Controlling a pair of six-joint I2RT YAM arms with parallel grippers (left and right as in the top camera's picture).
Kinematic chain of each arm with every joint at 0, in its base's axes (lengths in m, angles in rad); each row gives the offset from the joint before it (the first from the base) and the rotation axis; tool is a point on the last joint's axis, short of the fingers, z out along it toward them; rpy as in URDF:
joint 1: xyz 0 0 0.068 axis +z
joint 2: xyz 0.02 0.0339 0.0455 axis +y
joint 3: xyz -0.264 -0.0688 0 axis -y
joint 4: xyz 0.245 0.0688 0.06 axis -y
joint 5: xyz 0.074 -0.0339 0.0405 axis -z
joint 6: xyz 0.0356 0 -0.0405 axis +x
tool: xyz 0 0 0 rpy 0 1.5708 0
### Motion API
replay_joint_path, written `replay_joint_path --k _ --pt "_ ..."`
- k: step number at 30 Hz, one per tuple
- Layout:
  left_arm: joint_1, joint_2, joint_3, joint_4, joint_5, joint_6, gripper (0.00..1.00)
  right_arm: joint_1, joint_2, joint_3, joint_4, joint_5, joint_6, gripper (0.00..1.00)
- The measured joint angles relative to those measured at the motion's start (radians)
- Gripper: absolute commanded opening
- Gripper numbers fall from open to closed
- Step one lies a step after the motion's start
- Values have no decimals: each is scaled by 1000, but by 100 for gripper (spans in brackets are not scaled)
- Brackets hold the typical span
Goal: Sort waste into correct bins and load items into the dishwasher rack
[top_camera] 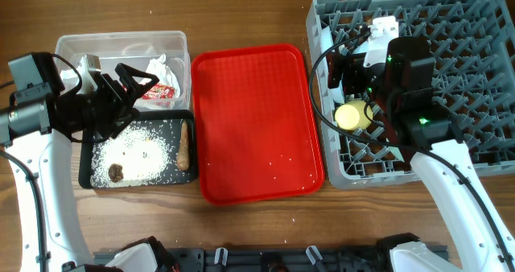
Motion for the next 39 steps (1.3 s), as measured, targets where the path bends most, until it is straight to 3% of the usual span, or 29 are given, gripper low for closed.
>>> replay_joint_path --k 6,11,20,25,28,35,39 --pt "0 0 0 0 0 0 100 0 -45 -6 -9 -1 0 100" --pt "0 0 0 0 0 0 100 0 -271 -11 -79 -1 0 100" --pt "0 0 0 0 0 0 100 0 -828 -12 -139 6 0 100" --pt "0 0 0 0 0 0 100 0 -864 -21 -140 7 0 100" --pt "0 -1 0 0 0 0 100 0 -892 -122 -12 7 0 100" --pt "0 -1 0 0 0 0 100 0 -1106 -624 406 7 39 100" --pt "0 -1 0 0 0 0 100 0 -1155 -820 604 7 57 100"
